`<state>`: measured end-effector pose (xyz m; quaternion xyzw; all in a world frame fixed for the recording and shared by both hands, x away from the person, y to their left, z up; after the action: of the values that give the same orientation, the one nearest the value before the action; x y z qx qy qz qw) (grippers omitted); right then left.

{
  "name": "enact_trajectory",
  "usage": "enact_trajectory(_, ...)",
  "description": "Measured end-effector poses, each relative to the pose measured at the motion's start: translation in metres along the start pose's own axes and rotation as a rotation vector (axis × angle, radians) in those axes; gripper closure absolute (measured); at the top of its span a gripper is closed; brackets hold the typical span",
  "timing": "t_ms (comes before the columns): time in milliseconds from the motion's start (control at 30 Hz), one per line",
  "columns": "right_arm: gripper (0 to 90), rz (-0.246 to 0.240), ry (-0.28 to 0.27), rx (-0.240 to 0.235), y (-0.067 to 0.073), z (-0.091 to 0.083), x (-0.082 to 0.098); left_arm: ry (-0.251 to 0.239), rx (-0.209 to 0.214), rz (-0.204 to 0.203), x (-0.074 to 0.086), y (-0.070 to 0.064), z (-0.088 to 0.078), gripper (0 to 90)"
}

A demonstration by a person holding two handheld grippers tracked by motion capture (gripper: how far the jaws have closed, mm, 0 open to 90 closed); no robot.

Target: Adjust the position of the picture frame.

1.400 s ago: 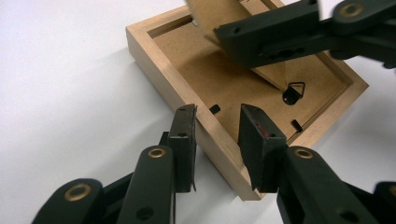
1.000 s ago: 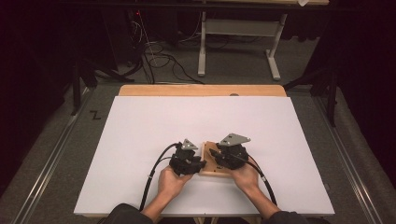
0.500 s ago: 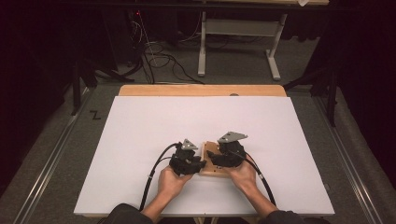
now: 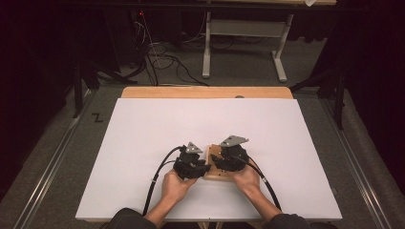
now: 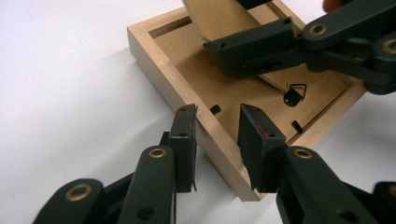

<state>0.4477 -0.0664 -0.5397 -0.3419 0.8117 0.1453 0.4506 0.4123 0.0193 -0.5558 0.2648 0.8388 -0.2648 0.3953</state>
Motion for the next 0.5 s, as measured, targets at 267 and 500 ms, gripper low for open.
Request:
enact_trajectory(267,51.1,-0.027,-0.028,-0.002,-0.0004,-0.0079,-0.0023,-0.002,-0.009,0.011,-0.0001,-0.0010,0.0001,67.5)
enact_trajectory(500,51.2,-0.018,-0.034,0.001,0.0004,-0.0103,-0.0020,-0.004,-0.011,0.011,-0.0003,-0.0009,0.0002,67.9)
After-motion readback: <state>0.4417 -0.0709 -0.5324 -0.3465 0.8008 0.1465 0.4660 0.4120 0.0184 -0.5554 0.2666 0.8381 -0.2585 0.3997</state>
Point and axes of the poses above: each handheld gripper's, and its own axes: z roughly forward along the jaws, x roughly out of its underside, y roughly to its left, the point moved 9 cm from there along z, roughly forward along the jaws, and after that the axes turned 11 degrees about -y, right-handed, at the moved point
